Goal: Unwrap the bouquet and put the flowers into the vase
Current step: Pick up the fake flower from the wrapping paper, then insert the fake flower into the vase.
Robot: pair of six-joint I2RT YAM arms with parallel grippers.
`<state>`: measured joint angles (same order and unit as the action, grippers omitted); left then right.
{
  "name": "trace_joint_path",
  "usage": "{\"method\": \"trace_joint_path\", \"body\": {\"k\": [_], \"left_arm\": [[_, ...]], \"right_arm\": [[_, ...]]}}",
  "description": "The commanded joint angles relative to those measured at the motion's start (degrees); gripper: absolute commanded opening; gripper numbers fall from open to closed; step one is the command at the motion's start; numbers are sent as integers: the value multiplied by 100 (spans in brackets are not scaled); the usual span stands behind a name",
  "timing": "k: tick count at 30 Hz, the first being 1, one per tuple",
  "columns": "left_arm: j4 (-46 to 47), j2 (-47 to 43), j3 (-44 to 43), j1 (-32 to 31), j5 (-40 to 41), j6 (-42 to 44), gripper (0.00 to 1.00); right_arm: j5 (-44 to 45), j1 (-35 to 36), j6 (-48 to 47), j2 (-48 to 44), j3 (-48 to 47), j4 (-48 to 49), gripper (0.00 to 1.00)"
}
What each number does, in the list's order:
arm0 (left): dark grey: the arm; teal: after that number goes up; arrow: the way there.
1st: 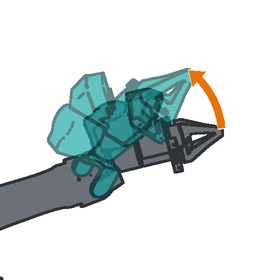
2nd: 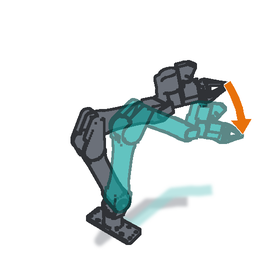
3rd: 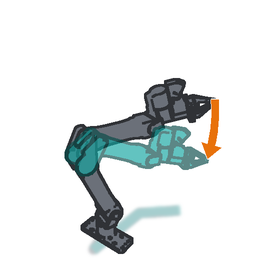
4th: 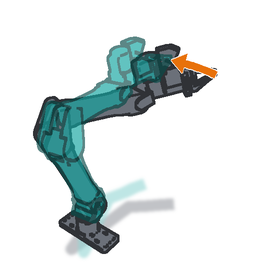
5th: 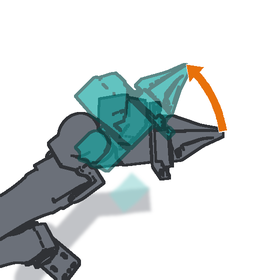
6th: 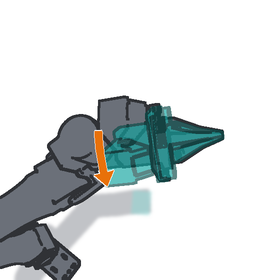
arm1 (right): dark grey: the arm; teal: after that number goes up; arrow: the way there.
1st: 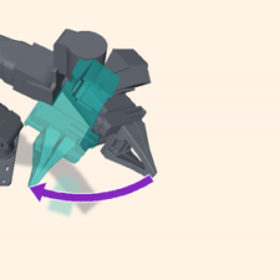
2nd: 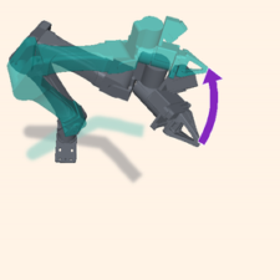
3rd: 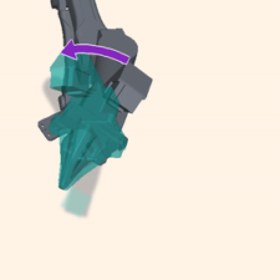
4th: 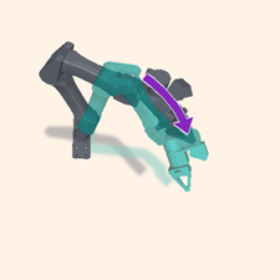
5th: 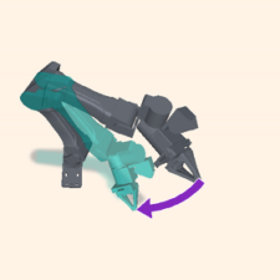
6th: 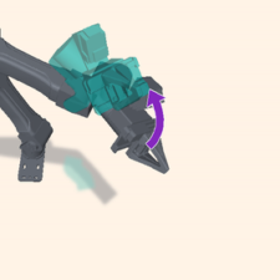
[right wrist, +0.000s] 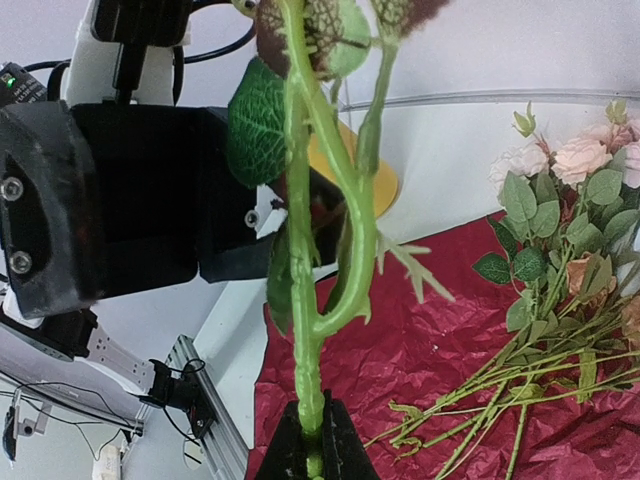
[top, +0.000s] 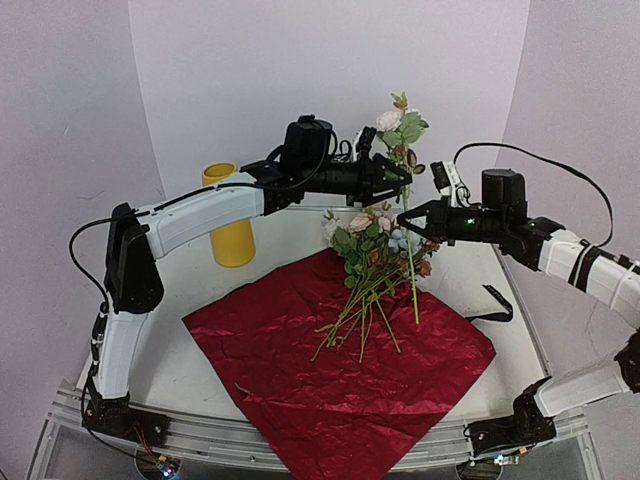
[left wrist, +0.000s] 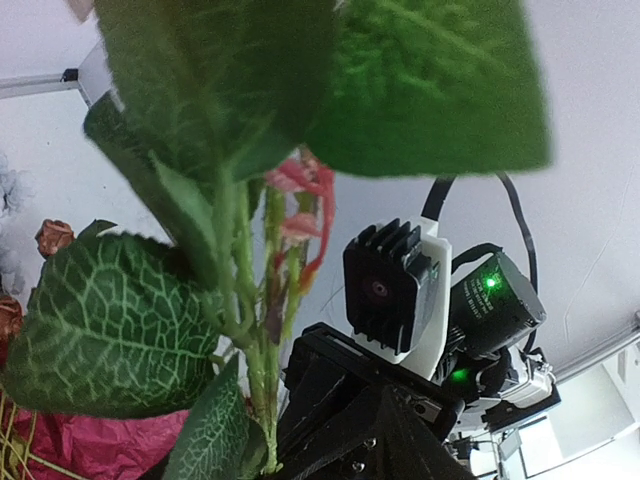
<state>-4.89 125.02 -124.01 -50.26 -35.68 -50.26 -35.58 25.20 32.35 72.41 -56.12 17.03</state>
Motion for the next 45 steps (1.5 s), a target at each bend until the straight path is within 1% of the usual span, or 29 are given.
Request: {"method": "trace_joint_path", "body": {"k": [1,3,4,6,9,11,12,13,14,15,16,17,19,22,23,27,30,33,36,40,45], "left_arm": [[356,68,-106,-18,-178,-142,42],[353,84,-104,-14,-201,-147,34],[354,85,-86,-18,-202,-150,28],[358,61,-42,-19,-188,-130,21],[363,8,99,-19,-151,-101,15],[360,-27,169,-17,-148,-79,9],[360,-43,201,-17,-145,-66,5],[355,-64,235,-12,-146,-48,1],[354,-94,282,-7,-143,-22,0],[357,-134,325,2,-133,10,0],[357,-173,381,17,-118,44,0],[353,-223,447,27,-110,106,0],[241,-353,613,72,-60,323,0],[-129,-593,880,134,134,847,0],[-267,-682,974,142,204,978,0],[-1007,-1060,1194,161,680,2006,0],[-1816,-1293,1189,165,1481,2862,0],[-2219,-1572,1178,181,2511,3597,0],[-2255,-1903,1074,183,3513,4294,0],[-2242,-1995,520,199,5020,5207,0],[-2022,-1862,-202,245,6281,6396,0]], "right_arm": [[-168,99,8,97,-224,414,4],[-145,122,8,119,-241,421,4],[-137,127,8,127,-242,424,4],[-126,130,8,145,-242,429,4],[-142,140,8,159,-242,433,4],[-130,147,7,159,-234,430,5],[-112,147,5,153,-221,426,9],[-83,146,1,141,-199,424,17],[-46,145,-1,123,-174,422,24],[-8,145,-1,108,-145,414,33],[39,148,-2,92,-119,398,46],[126,148,-1,85,-99,341,55],[280,147,-66,70,-72,189,67],[451,144,-258,14,11,-115,74],[506,147,-302,-24,37,-182,75],[846,148,-517,-255,214,-526,77],[1175,149,-599,-481,332,-699,77],[1298,148,-625,-628,420,-773,77],[1313,147,-625,-702,429,-817,77],[1342,148,-625,-779,389,-861,77],[1439,148,-640,-893,350,-922,77]]}}
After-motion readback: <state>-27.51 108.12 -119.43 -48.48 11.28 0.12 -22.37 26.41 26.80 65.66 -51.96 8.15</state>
